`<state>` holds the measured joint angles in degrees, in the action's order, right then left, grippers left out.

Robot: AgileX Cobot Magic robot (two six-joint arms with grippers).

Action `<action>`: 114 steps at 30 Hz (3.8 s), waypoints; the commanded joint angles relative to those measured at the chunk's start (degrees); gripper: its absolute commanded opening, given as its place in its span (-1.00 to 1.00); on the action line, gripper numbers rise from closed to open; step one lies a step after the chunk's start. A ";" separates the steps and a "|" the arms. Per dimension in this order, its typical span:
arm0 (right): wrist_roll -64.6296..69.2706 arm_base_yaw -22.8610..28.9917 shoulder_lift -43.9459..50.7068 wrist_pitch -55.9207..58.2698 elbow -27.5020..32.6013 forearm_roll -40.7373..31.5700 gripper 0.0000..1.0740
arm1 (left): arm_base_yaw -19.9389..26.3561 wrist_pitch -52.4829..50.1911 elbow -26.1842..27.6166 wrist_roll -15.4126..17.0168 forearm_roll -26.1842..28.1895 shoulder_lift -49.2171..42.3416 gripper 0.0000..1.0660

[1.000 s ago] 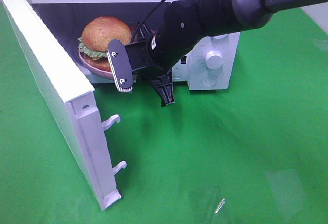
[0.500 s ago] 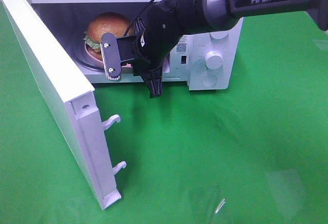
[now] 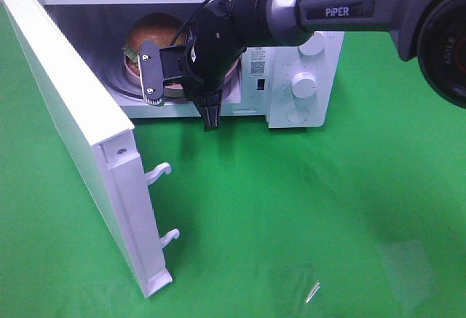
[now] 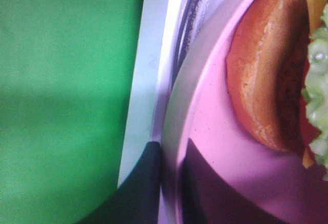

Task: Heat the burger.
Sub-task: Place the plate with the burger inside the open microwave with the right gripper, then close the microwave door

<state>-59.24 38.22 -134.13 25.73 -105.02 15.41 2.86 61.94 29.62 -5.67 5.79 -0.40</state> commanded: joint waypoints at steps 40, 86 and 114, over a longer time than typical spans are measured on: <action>3.61 1.20 1.55 -2.75 1.15 0.46 -0.09 | -0.40 -0.74 0.06 -0.11 0.23 -0.80 0.88; 11.46 -2.18 34.78 -8.14 41.65 -1.32 0.42 | -0.40 -0.74 0.06 -0.11 0.23 -0.80 0.88; 62.51 -21.43 51.17 22.23 45.21 -6.82 0.42 | -0.40 -0.74 0.06 -0.11 0.23 -0.80 0.88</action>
<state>2.23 17.36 -83.48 46.64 -60.16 9.28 2.86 61.94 29.62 -5.67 5.79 -0.40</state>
